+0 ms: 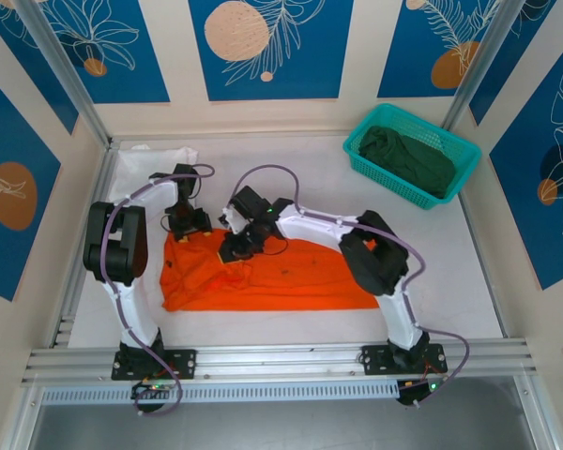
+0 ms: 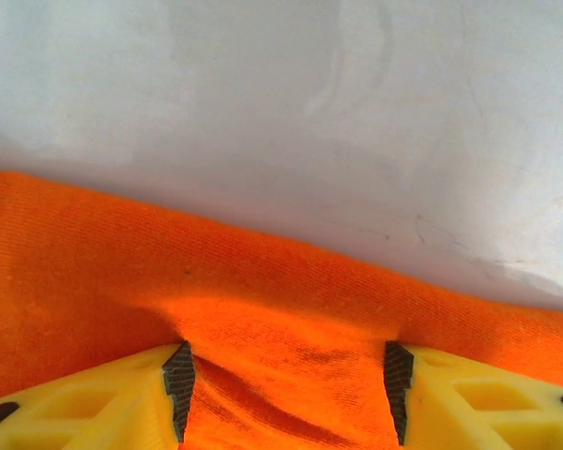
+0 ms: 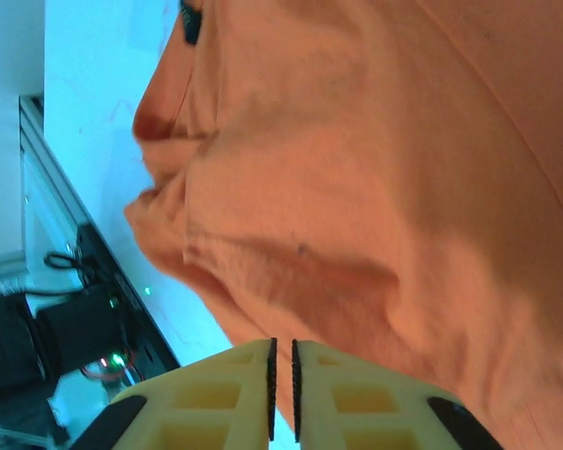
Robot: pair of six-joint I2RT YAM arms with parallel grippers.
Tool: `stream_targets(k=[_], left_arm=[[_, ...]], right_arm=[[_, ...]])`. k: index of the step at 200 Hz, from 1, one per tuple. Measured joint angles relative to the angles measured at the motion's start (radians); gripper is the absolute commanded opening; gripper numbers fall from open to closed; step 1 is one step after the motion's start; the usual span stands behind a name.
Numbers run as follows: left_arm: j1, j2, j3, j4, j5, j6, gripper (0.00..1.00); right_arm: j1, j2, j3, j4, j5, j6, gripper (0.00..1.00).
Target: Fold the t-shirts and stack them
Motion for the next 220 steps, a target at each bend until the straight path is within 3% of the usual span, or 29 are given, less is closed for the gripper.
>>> stream_targets(k=[28,62,111,137,167,178,220], left_arm=[[0.0,0.0,0.002,-0.001,0.0,-0.002,0.58],[0.0,0.0,0.002,-0.001,-0.001,-0.003,0.59],[0.0,0.0,0.002,-0.001,-0.001,-0.003,0.59],[0.0,-0.006,0.003,-0.005,-0.001,-0.003,0.6],[0.0,-0.069,0.005,-0.017,-0.002,-0.012,0.6],[-0.005,-0.105,0.005,-0.024,-0.007,-0.021,0.56],[-0.063,-0.28,-0.107,-0.018,-0.038,-0.123,0.48]], right_arm=[[0.005,0.122,0.099,-0.029,-0.021,0.045,0.1],[0.026,0.168,0.097,-0.074,-0.042,0.053,0.07],[0.051,0.084,-0.036,-0.1,-0.055,0.001,0.1],[0.035,-0.003,-0.119,-0.108,-0.055,-0.012,0.2],[-0.035,-0.173,-0.201,-0.096,-0.05,-0.014,0.3],[-0.07,-0.242,-0.235,-0.088,-0.032,-0.008,0.33],[-0.313,-0.414,-0.393,-0.155,0.213,0.057,0.42]])
